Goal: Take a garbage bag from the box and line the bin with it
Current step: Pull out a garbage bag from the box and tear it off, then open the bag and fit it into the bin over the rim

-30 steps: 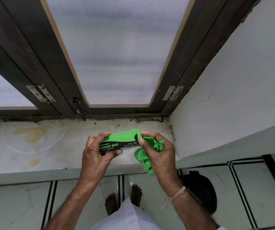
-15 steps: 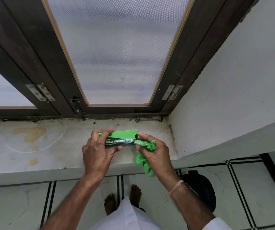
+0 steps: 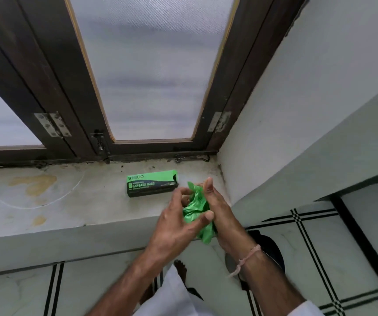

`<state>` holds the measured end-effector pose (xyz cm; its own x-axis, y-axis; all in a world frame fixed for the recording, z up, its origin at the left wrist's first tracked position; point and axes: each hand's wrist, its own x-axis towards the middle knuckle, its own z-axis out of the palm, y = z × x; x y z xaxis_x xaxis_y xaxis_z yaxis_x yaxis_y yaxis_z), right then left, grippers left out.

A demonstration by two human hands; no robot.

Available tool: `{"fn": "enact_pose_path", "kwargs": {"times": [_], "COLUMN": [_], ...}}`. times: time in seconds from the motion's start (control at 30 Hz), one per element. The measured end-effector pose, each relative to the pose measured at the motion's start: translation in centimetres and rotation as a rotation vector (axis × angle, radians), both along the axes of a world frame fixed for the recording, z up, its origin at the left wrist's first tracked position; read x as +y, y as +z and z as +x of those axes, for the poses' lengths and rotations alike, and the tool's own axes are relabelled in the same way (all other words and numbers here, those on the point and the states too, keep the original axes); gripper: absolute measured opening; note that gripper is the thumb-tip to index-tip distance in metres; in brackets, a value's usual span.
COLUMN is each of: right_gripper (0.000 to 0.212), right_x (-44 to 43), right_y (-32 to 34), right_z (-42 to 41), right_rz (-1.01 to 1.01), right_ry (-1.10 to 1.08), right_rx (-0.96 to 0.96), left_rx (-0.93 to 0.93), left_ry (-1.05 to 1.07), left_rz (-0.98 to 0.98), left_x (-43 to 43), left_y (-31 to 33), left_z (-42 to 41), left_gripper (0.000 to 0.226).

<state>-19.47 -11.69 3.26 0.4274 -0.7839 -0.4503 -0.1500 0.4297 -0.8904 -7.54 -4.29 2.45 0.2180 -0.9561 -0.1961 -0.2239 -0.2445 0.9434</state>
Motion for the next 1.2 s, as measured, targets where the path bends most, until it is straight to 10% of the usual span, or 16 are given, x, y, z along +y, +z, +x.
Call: {"fn": "enact_pose_path", "kwargs": {"times": [0.3, 0.57, 0.77, 0.97, 1.2], "right_gripper": [0.026, 0.009, 0.010, 0.010, 0.016], "right_x": [3.8, 6.3, 9.0, 10.9, 15.1], "right_y": [-0.5, -3.3, -1.3, 1.6, 1.6], "right_z": [-9.1, -24.8, -35.4, -42.2, -49.1], "right_rz": [0.034, -0.096, -0.073, -0.012, 0.004], "right_ry": [-0.100, -0.092, 0.066, 0.087, 0.020], "right_rx": [-0.099, -0.051, -0.081, -0.120, 0.049], "left_rx": [0.460, 0.412, 0.307, 0.437, 0.444], "left_ry": [0.343, 0.615, 0.118, -0.053, 0.212], "left_rz": [0.019, 0.087, 0.064, 0.045, -0.039], "left_x": [4.3, 9.6, 12.5, 14.0, 18.2], "left_y": [-0.4, -4.2, -3.4, 0.0, -1.3], "left_z": [-5.5, -19.2, -32.8, -39.0, -40.5], "left_gripper": [0.029, 0.009, 0.109, 0.032, 0.040]}}
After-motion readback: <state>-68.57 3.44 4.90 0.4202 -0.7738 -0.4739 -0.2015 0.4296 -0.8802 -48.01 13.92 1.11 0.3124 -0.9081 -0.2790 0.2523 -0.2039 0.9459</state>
